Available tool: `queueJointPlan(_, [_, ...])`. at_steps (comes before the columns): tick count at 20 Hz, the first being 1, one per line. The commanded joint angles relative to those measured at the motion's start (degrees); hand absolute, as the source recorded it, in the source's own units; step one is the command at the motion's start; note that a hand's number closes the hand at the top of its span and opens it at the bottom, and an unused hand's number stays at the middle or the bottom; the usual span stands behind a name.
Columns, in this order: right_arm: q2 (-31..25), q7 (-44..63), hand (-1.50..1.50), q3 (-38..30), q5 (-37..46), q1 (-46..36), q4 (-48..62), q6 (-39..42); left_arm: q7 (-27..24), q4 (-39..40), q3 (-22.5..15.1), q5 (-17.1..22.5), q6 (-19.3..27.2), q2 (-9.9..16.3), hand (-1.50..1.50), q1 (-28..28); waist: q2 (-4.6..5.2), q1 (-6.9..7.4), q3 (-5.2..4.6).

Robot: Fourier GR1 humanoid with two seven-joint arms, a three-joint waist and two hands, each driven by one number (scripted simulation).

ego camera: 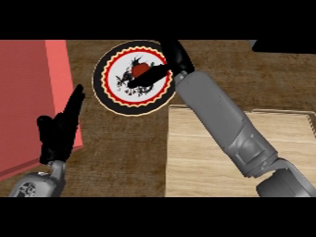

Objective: Pick the bell pepper from the tray and place it in the plate

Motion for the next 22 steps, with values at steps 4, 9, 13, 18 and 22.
queueJointPlan(4, [-2.0, -10.9, -1.5, -6.0, -5.0, 0.4, 5.7, 7.7, 0.7, 4.0, 0.8, 0.3, -0.9, 0.4, 0.0, 3.3, 0.37, -0.34, -0.84])
queueJointPlan(9, [0.1, -17.2, -1.5, -4.0, -6.7, 3.2, 6.4, 7.6, -0.1, 6.7, 1.4, -0.3, -1.8, 0.6, 0.0, 2.2, 0.07, -0.28, -0.86])
queueJointPlan(13, [0.1, -19.6, -1.5, -5.6, -5.8, 0.8, 10.0, 8.1, 0.3, 4.3, 1.2, 0.0, -1.4, -0.3, 0.0, 4.3, 0.1, -0.31, -0.85])
queueJointPlan(18, [0.1, -18.4, -1.5, -2.3, -7.1, 0.5, 12.4, 4.3, 2.1, 5.4, 0.3, -1.6, -0.3, -2.0, 0.0, 0.7, 0.21, 0.79, -0.85])
queueJointPlan(22, [0.1, -17.5, -1.5, -1.0, -5.2, 0.0, 14.4, 1.5, 1.1, 5.9, 1.6, -0.6, -2.8, -0.1, 0.0, 1.8, 0.19, 0.51, -0.88])
